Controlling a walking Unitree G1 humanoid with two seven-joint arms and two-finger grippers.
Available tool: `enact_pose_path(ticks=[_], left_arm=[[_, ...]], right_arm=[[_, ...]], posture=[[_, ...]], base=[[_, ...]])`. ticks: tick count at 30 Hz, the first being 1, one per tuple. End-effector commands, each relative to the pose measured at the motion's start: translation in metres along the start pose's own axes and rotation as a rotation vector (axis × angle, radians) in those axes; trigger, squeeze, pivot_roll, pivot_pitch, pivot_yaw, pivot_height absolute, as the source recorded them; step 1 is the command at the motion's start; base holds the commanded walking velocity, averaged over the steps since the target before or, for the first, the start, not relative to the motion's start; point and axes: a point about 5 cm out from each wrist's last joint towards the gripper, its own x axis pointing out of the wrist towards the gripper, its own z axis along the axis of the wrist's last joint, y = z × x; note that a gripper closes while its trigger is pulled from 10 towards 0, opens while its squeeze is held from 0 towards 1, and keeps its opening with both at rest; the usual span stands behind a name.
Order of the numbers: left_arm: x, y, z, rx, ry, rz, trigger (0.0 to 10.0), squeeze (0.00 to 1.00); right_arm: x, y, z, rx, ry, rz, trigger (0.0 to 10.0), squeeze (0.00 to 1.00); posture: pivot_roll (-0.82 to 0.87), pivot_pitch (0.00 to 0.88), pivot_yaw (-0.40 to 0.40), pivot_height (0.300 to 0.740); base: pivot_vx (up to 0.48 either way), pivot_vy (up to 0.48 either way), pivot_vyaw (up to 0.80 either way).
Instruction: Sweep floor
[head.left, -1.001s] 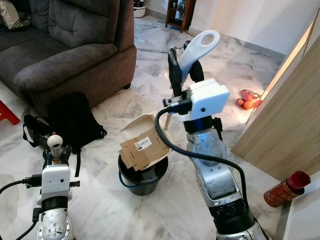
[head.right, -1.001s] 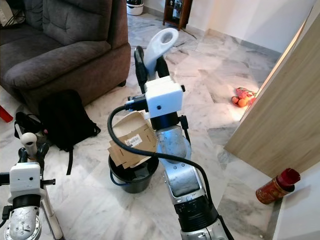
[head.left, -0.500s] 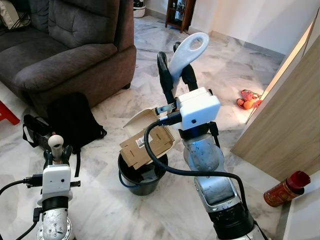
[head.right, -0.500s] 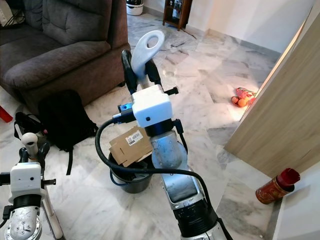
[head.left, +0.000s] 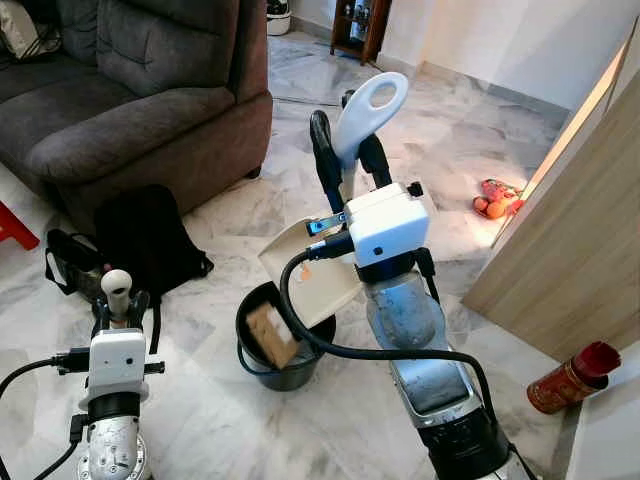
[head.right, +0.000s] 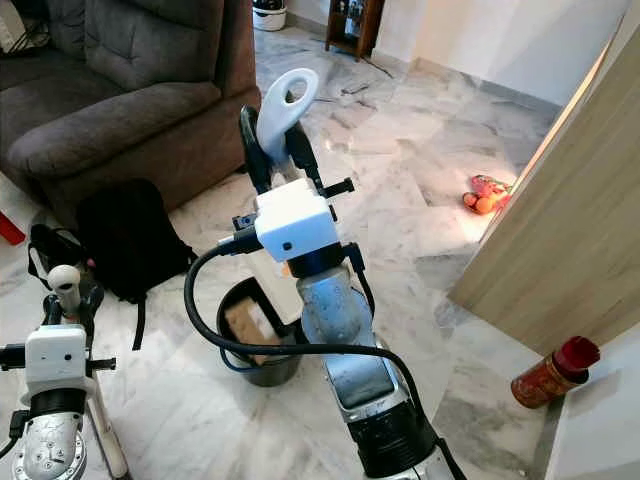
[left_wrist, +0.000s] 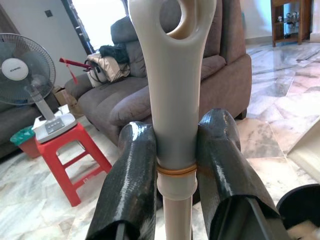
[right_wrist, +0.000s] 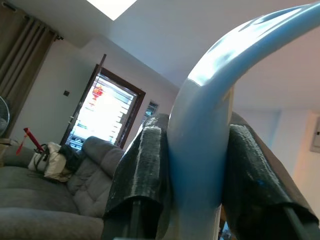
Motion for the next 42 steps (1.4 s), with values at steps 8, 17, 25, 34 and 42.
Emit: enact_pose_path(ticks=[8,17,25,34,42], left_arm=[[0.003,-0.003,0.008,0.019,-0.053,-0.017,10.0,0.00],[0.002,-0.005,0.007,0.011,-0.049,-0.031,10.0,0.00],[0.002,-0.009,0.006,-0.001,-0.039,-0.061,10.0,0.00],[0.000,-0.011,0.004,-0.012,-0.026,-0.089,10.0,0.00],[-0.004,-0.011,0.002,-0.016,-0.016,-0.097,10.0,0.00]], right_arm=[[0.011,-0.018,0.007,-0.127,-0.060,-0.066,10.0,0.00],[0.008,-0.052,-0.021,-0.268,0.033,-0.136,10.0,0.00],[-0.025,-0.078,-0.068,-0.392,0.229,-0.149,10.0,0.00],[-0.064,-0.086,-0.102,-0.389,0.417,-0.150,10.0,0.00],[-0.093,-0.095,-0.123,-0.309,0.568,-0.231,10.0,0.00]], posture=[[0.18,0.095,-0.118,0.740],[0.17,0.101,-0.117,0.740],[0.17,0.109,-0.114,0.740],[0.17,0.102,-0.110,0.740],[0.18,0.090,-0.106,0.740]], base=[[0.000,0.000,0.00],[0.000,0.000,0.00],[0.000,0.000,0.00],[0.000,0.000,0.00],[0.000,0.000,0.00]])
